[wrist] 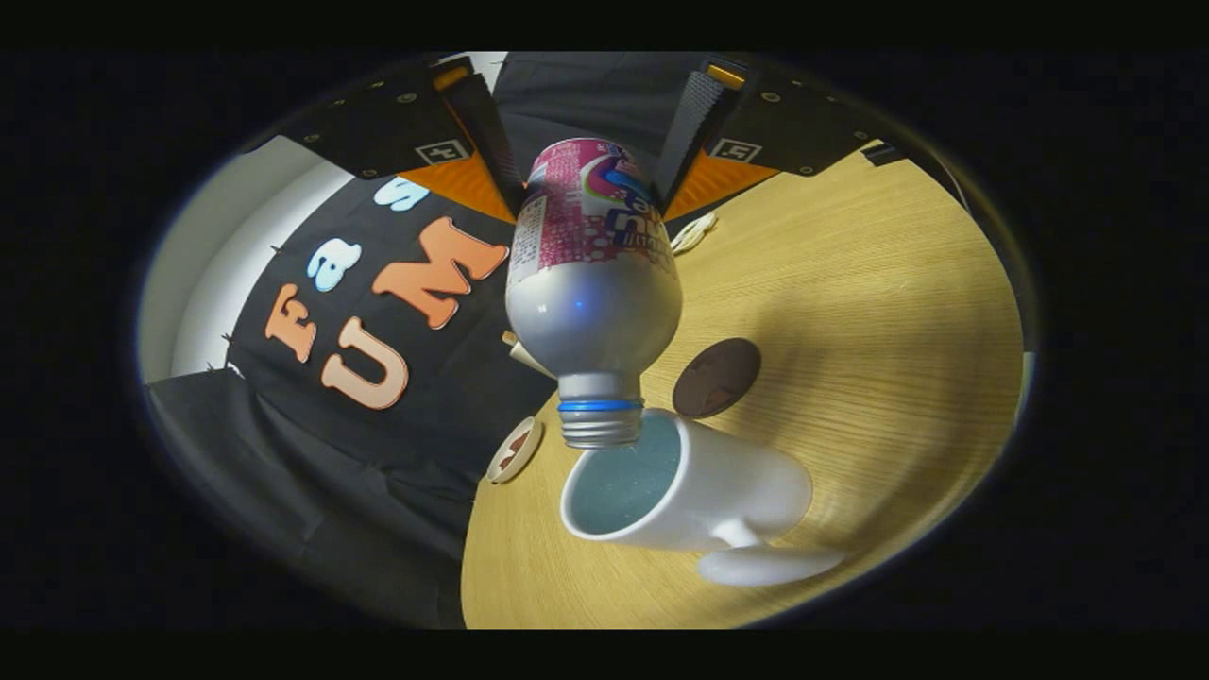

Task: Take the bottle from table, then pour the juice into the cup, finally place the bottle on the coaster

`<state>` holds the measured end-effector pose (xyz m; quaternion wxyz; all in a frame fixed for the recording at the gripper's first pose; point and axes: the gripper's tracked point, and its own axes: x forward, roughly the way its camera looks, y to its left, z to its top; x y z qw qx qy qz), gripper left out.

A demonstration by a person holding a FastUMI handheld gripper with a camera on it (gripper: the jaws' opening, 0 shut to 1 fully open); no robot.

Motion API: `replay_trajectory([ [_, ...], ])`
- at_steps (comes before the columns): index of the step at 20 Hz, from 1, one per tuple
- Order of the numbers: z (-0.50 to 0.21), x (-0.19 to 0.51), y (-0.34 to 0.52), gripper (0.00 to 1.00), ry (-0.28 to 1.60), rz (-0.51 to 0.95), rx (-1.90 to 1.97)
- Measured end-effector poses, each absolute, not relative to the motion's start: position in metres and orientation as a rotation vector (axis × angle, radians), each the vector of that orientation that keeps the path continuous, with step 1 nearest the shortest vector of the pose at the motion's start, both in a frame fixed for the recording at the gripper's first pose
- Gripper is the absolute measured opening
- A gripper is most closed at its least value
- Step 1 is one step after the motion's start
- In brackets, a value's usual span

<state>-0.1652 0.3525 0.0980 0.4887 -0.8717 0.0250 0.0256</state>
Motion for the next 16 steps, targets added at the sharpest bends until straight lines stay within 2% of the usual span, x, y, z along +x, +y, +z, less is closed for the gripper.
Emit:
replay_trajectory([
  [16, 0.1049, -0.1619, 0.3520, 0.77, 0.067, 0.061, -2.181],
])
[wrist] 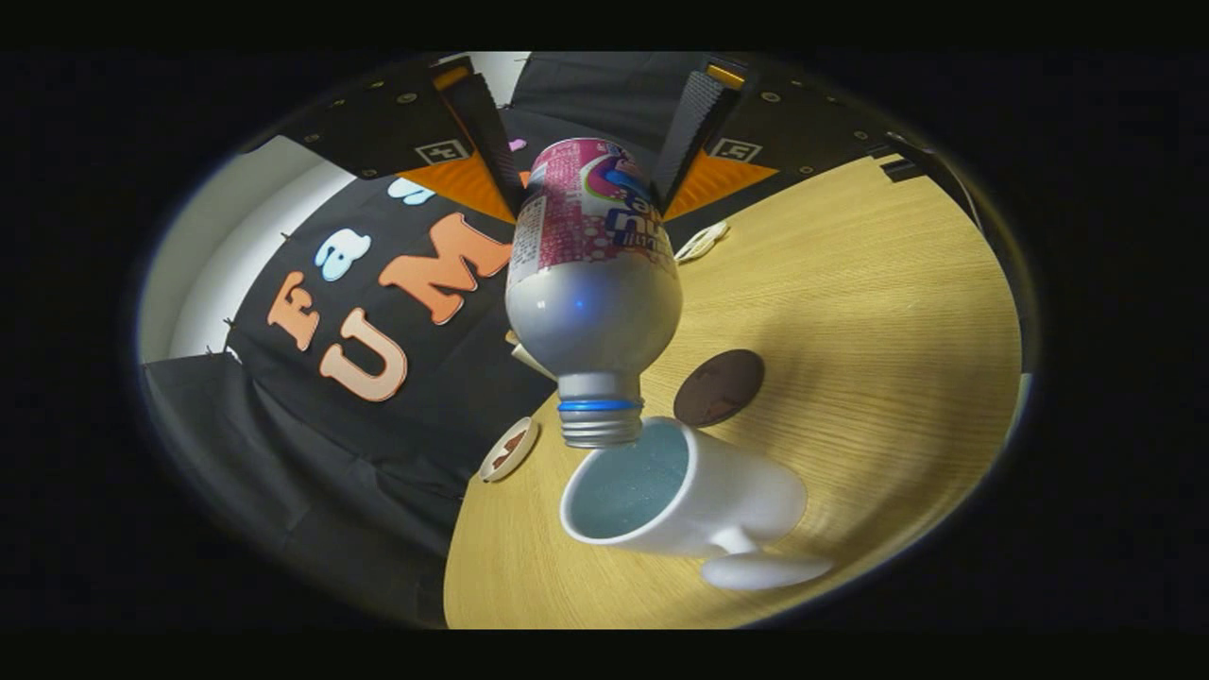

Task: Take the bottle from table, then pour the juice into the cup, finally place the bottle on the coaster

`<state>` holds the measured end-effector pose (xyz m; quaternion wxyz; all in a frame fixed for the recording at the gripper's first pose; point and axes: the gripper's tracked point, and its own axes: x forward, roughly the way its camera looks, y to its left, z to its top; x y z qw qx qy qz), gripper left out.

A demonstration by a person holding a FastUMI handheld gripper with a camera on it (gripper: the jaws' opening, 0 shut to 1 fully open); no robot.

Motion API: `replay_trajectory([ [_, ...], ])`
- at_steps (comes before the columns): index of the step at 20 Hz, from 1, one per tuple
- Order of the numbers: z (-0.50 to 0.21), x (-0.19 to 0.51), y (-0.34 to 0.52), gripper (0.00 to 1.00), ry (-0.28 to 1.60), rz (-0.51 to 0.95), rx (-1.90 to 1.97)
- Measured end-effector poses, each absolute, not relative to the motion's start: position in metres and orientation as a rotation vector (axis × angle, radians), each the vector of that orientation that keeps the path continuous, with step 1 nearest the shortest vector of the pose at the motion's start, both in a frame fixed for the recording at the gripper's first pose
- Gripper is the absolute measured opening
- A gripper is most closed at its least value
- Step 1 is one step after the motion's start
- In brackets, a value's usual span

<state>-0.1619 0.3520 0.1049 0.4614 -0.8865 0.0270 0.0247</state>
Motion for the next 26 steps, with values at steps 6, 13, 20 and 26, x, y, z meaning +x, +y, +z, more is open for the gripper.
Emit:
replay_trajectory([
  [6, 0.107, -0.160, 0.349, 0.77, 0.083, 0.050, -2.189],
  [13, 0.107, -0.159, 0.347, 0.77, 0.095, 0.056, -2.195],
  [20, 0.100, -0.160, 0.342, 0.77, 0.124, 0.059, -2.115],
  [26, 0.082, -0.167, 0.342, 0.77, 0.153, 0.129, -1.892],
])
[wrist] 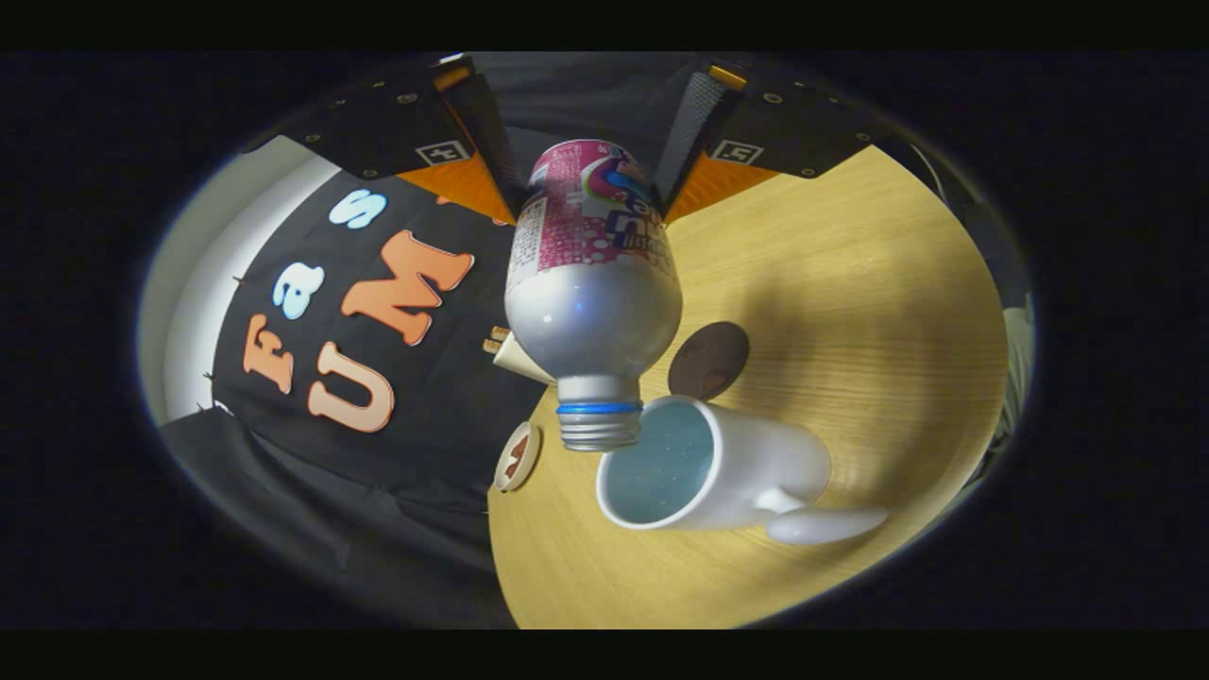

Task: Take the bottle from table, then pour the juice into the cup, finally place the bottle on the coaster

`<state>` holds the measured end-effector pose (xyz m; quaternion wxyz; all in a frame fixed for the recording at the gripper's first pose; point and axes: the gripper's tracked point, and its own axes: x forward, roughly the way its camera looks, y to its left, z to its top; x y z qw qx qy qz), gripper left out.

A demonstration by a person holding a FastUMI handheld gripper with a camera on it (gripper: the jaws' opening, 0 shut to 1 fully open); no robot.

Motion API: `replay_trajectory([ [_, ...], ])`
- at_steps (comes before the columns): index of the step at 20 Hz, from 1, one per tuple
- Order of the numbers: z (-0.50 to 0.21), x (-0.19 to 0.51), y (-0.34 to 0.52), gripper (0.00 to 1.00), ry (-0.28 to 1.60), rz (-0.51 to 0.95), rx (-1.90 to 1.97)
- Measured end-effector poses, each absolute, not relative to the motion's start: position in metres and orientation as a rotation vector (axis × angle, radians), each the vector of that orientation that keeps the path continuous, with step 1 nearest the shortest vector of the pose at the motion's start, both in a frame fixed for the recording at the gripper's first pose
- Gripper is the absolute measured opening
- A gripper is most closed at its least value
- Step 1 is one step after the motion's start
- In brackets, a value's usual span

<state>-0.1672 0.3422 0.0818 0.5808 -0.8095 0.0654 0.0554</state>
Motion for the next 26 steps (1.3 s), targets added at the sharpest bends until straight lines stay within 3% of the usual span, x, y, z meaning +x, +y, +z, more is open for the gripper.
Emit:
replay_trajectory([
  [11, 0.031, -0.174, 0.330, 0.78, 0.266, 0.267, -1.095],
  [26, 0.037, -0.134, 0.335, 0.78, 0.210, 0.327, -0.198],
])
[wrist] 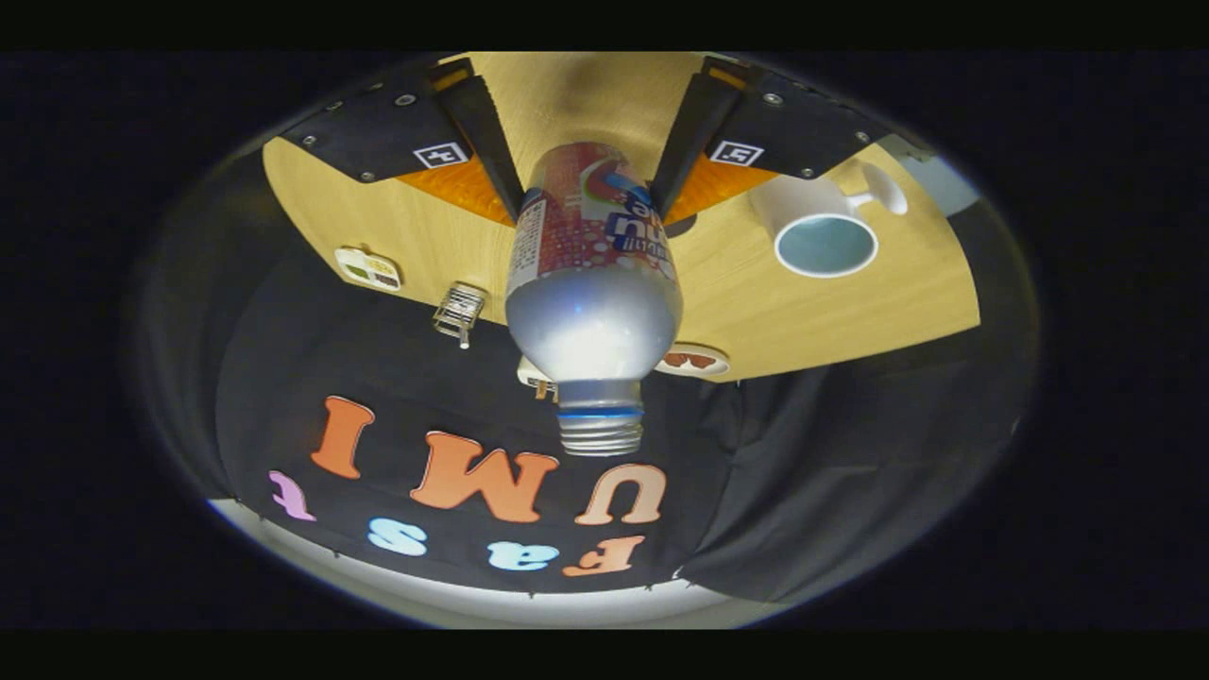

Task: Take the bottle from table, then pour the juice into the cup, finally place the bottle on the coaster

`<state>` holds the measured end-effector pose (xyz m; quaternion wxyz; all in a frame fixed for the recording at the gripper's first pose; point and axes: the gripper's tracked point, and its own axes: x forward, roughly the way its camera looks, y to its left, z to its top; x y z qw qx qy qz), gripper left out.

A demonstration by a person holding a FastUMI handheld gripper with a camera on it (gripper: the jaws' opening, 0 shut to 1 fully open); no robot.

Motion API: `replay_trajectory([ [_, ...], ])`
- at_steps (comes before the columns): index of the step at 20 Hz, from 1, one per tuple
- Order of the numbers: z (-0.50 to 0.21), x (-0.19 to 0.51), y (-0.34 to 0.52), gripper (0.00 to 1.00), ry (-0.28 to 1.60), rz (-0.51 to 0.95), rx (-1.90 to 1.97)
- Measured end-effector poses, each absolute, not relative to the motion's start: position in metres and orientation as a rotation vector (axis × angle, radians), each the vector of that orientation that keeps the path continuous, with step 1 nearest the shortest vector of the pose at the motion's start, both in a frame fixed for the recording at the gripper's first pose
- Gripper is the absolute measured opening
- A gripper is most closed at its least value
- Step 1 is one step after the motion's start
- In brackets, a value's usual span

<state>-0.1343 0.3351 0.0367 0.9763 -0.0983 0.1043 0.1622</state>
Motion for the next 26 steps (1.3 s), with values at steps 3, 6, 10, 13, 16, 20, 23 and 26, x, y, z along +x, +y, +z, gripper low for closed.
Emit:
replay_trajectory([
  [3, 0.035, -0.120, 0.346, 0.78, 0.208, 0.343, -0.098],
  [6, 0.030, -0.106, 0.362, 0.78, 0.227, 0.372, -0.002],
  [10, 0.013, -0.085, 0.372, 0.78, 0.263, 0.369, 0.038],
  [13, -0.002, -0.075, 0.381, 0.78, 0.300, 0.372, 0.062],
  [16, -0.014, -0.073, 0.387, 0.78, 0.326, 0.373, 0.042],
  [20, -0.016, -0.072, 0.390, 0.78, 0.312, 0.381, 0.031],
  [23, -0.017, -0.077, 0.391, 0.79, 0.299, 0.376, 0.006],
  [26, -0.029, -0.080, 0.392, 0.80, 0.325, 0.351, 0.034],
])
